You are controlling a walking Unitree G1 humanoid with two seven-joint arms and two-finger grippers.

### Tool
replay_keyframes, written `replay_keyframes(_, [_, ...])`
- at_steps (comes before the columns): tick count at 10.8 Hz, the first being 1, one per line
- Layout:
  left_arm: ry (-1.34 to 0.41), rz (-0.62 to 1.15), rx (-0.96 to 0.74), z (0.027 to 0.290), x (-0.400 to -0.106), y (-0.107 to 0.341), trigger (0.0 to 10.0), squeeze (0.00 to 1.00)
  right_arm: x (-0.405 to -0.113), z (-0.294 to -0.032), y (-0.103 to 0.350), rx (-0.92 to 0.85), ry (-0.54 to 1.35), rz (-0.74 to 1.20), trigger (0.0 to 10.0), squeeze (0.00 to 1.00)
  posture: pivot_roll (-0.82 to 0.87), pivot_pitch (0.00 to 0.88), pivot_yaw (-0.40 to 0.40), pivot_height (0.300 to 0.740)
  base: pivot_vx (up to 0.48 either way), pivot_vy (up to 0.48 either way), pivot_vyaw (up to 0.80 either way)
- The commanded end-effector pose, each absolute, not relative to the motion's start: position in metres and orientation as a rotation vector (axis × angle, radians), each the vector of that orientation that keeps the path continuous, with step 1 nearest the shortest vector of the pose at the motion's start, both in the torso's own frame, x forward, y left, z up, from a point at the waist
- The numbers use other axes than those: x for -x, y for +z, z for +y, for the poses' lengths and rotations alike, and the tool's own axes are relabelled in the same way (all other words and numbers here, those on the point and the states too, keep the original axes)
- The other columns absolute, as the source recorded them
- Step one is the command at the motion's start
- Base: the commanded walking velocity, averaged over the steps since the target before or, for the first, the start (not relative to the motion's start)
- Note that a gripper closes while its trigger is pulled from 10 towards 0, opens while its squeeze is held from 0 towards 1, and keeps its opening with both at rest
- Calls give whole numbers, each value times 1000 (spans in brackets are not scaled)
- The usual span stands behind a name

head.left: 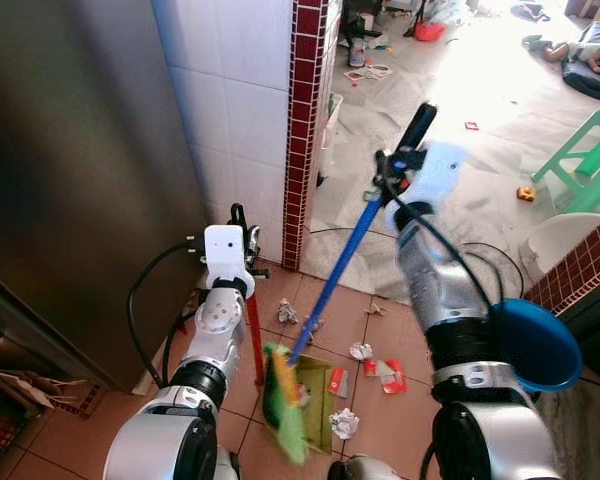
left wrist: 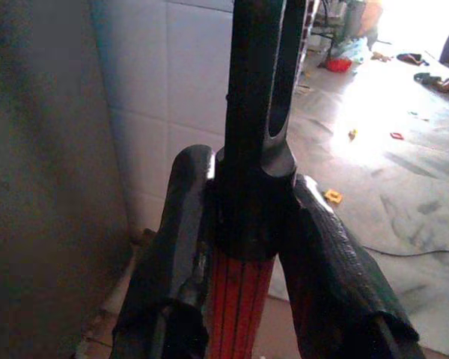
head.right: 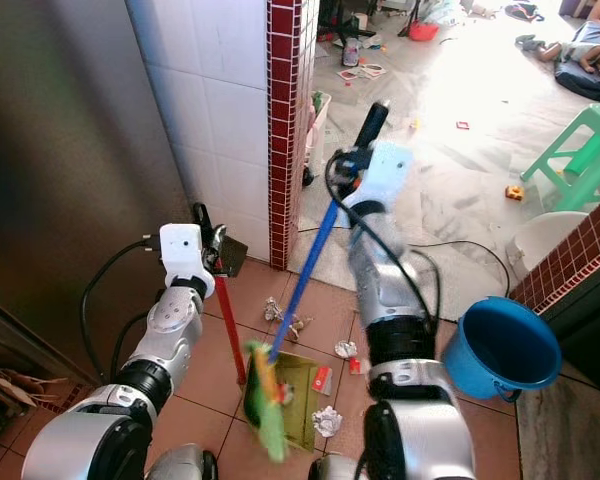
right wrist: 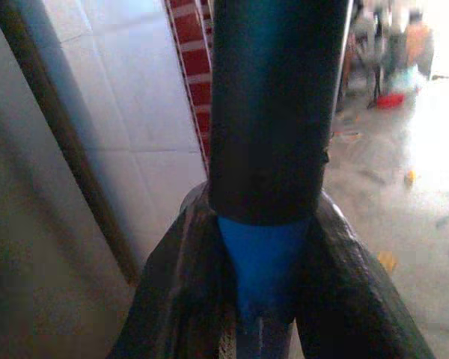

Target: Sweep floor

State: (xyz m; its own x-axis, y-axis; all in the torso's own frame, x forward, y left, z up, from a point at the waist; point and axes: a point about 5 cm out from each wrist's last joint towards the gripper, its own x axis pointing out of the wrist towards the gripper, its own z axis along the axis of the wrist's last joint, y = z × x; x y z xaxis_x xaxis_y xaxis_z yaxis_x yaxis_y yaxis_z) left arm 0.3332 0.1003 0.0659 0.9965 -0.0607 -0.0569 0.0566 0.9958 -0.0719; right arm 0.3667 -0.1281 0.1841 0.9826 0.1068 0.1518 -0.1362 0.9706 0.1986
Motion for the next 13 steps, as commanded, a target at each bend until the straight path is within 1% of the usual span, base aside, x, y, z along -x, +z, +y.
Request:
replay_keyframes(1, [-37, 88, 82, 100, -331, 60, 10000, 0, -362, -130, 214, -117, 156, -293, 10000, 0, -85, 15, -46, 740, 0, 0, 0])
replay_keyframes(3, [-52, 96, 51, 100, -331, 60, 10000, 0, -356, -139, 220, 15, 159, -361, 10000, 0, -90, 13, -43, 740, 0, 0, 0])
replay_keyframes(4, [-69, 93, 40, 98, -331, 60, 10000, 0, -353, -149, 212, 125, 124, -362, 10000, 0, -87, 10, -42, 740, 0, 0, 0])
replay_keyframes(5, [-74, 95, 39, 98, -331, 60, 10000, 0, -353, -157, 202, 199, 78, -331, 10000, 0, -85, 8, -42, 740, 0, 0, 0])
replay_keyframes(6, [-75, 98, 36, 98, -331, 60, 10000, 0, -352, -167, 182, 288, -7, -255, 10000, 0, -83, 5, -41, 740, 0, 0, 0])
replay_keyframes(7, [-75, 101, 34, 98, -332, 60, 10000, 0, -352, -171, 168, 310, -40, -200, 10000, 0, -77, 1, -40, 740, 0, 0, 0])
replay_keyframes(8, [-74, 103, 31, 98, -332, 60, 10000, 0, -350, -171, 152, 305, -45, -140, 10000, 0, -78, 0, -39, 740, 0, 0, 0])
replay_keyframes(9, [-76, 105, 30, 98, -332, 59, 10000, 0, -349, -167, 132, 192, -66, -38, 10000, 0, -76, 0, -39, 740, 0, 0, 0])
replay_keyframes(12, [-86, 116, 43, 98, -332, 58, 10000, 0, -352, -145, 124, 32, -57, 3, 10000, 0, -71, 0, -38, 740, 0, 0, 0])
replay_keyframes(13, [-89, 122, 54, 96, -331, 57, 10000, 0, -356, -137, 131, -69, -43, -16, 10000, 0, -68, 0, -40, 740, 0, 0, 0])
